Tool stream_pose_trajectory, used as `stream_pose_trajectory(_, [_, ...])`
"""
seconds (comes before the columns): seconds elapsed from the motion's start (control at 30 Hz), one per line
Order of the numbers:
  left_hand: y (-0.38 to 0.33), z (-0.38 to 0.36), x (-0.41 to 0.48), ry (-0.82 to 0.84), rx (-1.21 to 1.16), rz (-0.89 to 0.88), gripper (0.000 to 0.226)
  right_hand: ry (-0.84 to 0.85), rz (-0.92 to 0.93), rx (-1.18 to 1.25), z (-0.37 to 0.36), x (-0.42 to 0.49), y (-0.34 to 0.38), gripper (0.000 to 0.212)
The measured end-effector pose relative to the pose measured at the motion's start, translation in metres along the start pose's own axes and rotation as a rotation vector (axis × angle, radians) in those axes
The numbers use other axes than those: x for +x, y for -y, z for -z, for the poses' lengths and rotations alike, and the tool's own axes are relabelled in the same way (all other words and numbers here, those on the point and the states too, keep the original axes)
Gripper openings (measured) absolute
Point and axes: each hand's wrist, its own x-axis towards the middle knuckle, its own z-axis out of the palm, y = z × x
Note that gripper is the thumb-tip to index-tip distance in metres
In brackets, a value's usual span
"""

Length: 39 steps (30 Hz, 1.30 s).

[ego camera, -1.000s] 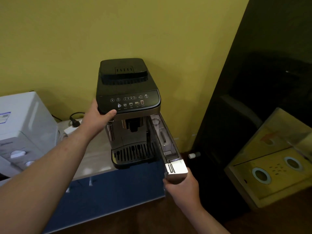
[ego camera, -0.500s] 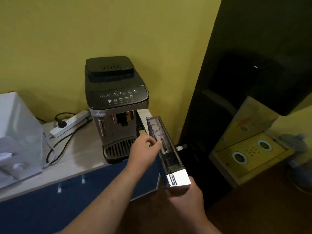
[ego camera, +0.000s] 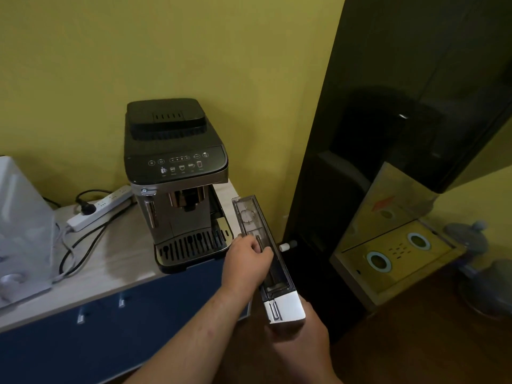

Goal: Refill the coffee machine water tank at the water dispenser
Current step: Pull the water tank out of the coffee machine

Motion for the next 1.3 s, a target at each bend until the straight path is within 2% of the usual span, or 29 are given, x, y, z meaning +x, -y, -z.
stream_pose_trajectory(0.07, [-0.005, -0.004, 0.001, 0.007, -0.001, 0.044, 0.032, 0.066, 0.002, 0.018, 0.006, 0.002, -0.01, 0.074])
stream_pose_trajectory(0.2, [-0.016, -0.012, 0.002, -0.019, -0.047, 0.104, 0.032, 0.052, -0.016, 0.02, 0.01, 0.014, -0.017, 0.087])
stream_pose_trajectory(0.47, [-0.03, -0.018, 0.002, -0.129, -0.132, 0.092, 0.03, 0.037, 0.03, -0.04, 0.024, 0.029, -0.02, 0.082])
stream_pose_trajectory(0.73, [-0.04, -0.012, 0.009, -0.214, -0.128, -0.005, 0.036, 0.041, -0.072, 0.09, 0.061, 0.056, -0.029, 0.069])
stream_pose_trajectory(1.0, [-0.022, -0.021, 0.027, -0.288, -0.05, 0.086, 0.025, 0.098, 0.006, 0.115, 0.105, 0.102, -0.029, 0.062])
stream_pose_trajectory(1.3, [0.007, -0.049, 0.069, -0.309, 0.056, 0.148, 0.034, 0.102, 0.082, 0.113, 0.117, 0.169, -0.025, 0.063])
